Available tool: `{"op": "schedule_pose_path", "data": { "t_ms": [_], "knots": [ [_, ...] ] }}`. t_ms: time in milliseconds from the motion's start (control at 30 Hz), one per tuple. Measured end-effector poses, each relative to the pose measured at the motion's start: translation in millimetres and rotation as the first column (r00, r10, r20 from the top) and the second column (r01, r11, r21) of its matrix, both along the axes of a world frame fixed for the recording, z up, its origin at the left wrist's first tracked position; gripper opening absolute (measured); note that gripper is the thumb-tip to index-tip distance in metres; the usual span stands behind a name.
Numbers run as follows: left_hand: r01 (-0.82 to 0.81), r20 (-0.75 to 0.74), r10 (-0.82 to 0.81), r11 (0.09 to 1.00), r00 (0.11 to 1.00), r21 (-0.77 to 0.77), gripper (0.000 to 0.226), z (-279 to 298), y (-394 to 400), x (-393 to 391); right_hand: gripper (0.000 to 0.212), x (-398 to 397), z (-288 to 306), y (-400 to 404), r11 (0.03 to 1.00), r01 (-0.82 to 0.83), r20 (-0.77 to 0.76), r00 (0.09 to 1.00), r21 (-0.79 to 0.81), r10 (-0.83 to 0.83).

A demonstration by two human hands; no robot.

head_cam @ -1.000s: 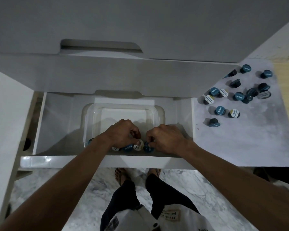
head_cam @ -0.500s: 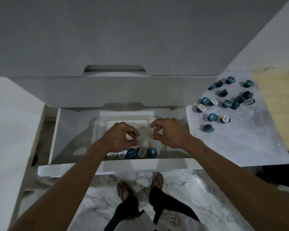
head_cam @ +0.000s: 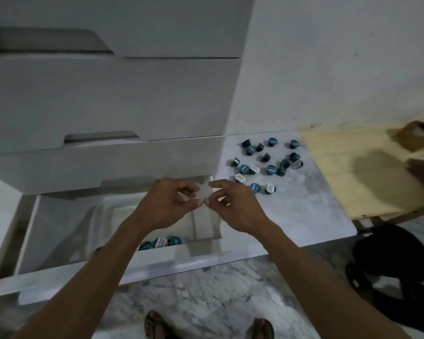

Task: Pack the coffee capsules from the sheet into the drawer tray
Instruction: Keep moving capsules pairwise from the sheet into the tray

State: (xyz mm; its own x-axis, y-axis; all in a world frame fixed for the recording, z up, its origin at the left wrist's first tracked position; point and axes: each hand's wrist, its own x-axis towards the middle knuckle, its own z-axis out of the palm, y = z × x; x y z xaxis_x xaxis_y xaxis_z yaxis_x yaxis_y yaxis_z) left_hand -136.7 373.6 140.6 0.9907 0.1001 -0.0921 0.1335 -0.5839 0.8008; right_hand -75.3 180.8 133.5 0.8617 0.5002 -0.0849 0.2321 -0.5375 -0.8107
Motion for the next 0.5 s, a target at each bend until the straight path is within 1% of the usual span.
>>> {"op": "schedule_pose_path", "data": {
  "t_ms": [133, 233, 367, 500],
  "knots": [
    [-0.066, 0.123, 0.068, 0.998, 0.99, -0.022, 0.02, 14, -86, 38, 0.031, 23, 6, -86, 0.999, 0.049, 0.053, 0.997, 0.007, -0.049],
    [-0.111, 0.134, 0.118, 0.992, 0.984, -0.059, 0.017, 6, -153, 65, 0.025, 48, -1, -158, 0.991, 0.132, 0.077, 0.989, -0.01, -0.13],
    [-0.198, 0.124, 0.194, 0.98, 0.973, 0.017, 0.023, -15, -205, 85, 0.024, 77, -13, -223, 0.981, 0.191, 0.046, 0.981, -0.034, -0.19],
    [-0.3, 0.088, 0.291, 0.945, 0.953, 0.128, 0.026, -38, -222, 98, 0.027, 108, -34, -237, 0.983, 0.178, 0.0, 0.984, -0.051, -0.179]
  ]
}}
